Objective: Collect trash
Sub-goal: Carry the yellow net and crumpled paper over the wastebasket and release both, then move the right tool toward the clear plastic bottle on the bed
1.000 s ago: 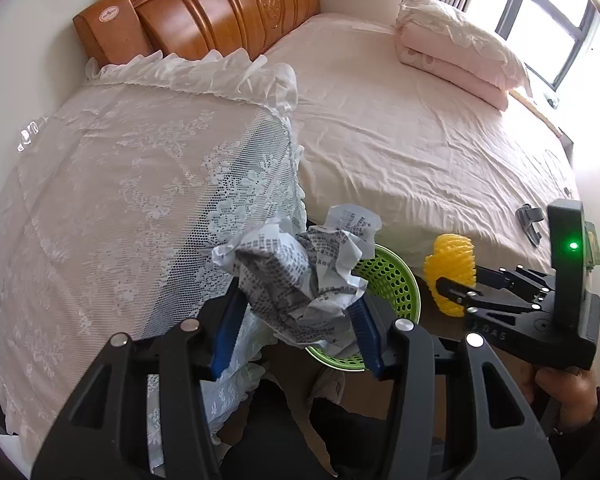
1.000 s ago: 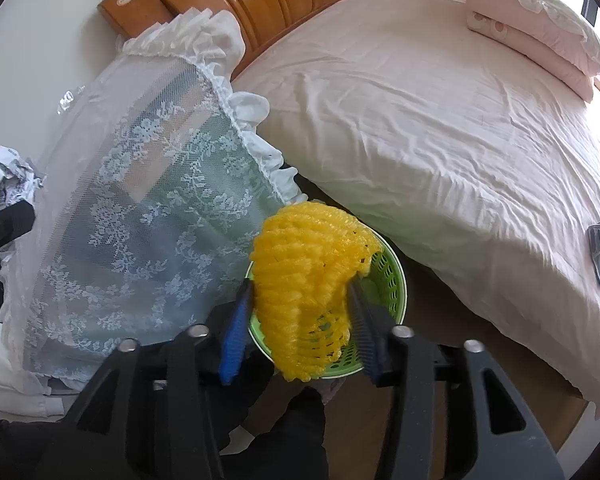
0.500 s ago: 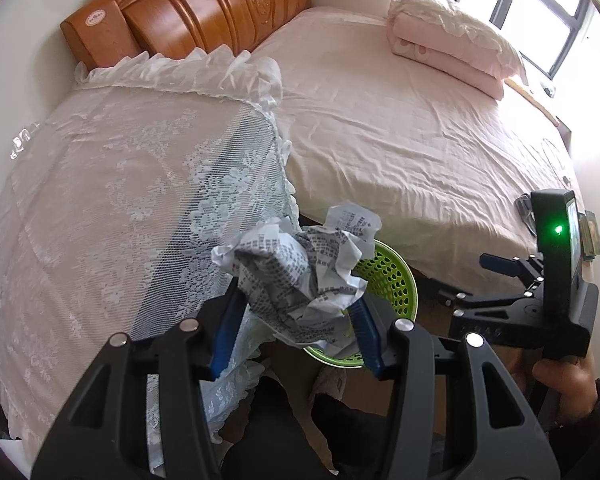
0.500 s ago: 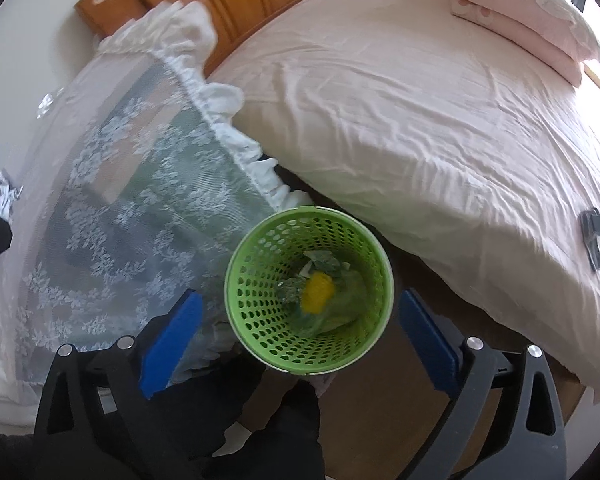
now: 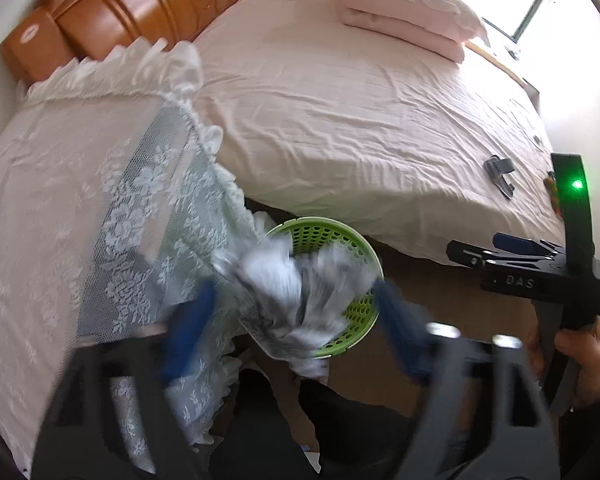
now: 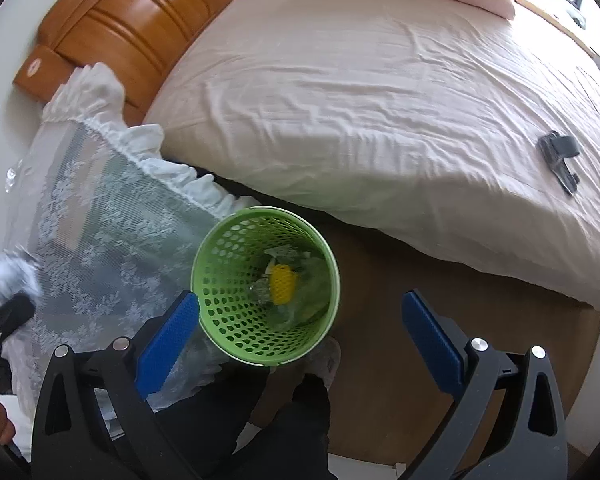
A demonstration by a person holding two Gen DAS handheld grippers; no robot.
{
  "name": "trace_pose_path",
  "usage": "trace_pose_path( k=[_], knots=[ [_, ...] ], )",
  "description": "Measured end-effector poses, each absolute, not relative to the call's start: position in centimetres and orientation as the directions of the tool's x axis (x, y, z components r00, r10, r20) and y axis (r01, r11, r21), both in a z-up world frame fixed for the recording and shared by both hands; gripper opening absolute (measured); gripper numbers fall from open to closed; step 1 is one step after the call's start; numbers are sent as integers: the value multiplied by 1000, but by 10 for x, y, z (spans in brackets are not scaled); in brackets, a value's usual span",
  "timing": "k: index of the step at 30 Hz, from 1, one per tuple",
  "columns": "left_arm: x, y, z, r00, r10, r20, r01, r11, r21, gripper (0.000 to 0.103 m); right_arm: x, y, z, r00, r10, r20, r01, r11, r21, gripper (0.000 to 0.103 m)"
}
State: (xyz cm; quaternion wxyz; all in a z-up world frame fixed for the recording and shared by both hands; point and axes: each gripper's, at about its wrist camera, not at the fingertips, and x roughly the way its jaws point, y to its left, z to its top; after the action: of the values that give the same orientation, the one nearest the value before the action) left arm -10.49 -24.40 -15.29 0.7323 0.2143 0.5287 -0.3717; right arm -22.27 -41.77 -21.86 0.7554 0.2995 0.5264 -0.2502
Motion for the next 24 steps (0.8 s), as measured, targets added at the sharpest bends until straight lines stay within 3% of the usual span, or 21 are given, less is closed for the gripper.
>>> trace_pose_path(
  k=[14,24],
  knots=[
    [-105,-242,-144,183,-323,-929,777,626,-65,95,-208,-410,-215,328,-53,-943,666,721,191,100],
    [-71,-193,-130,261,-299,-918,666,744,-53,95,-167,-382,-192,368,-22,-930,588,780,214,100]
  ],
)
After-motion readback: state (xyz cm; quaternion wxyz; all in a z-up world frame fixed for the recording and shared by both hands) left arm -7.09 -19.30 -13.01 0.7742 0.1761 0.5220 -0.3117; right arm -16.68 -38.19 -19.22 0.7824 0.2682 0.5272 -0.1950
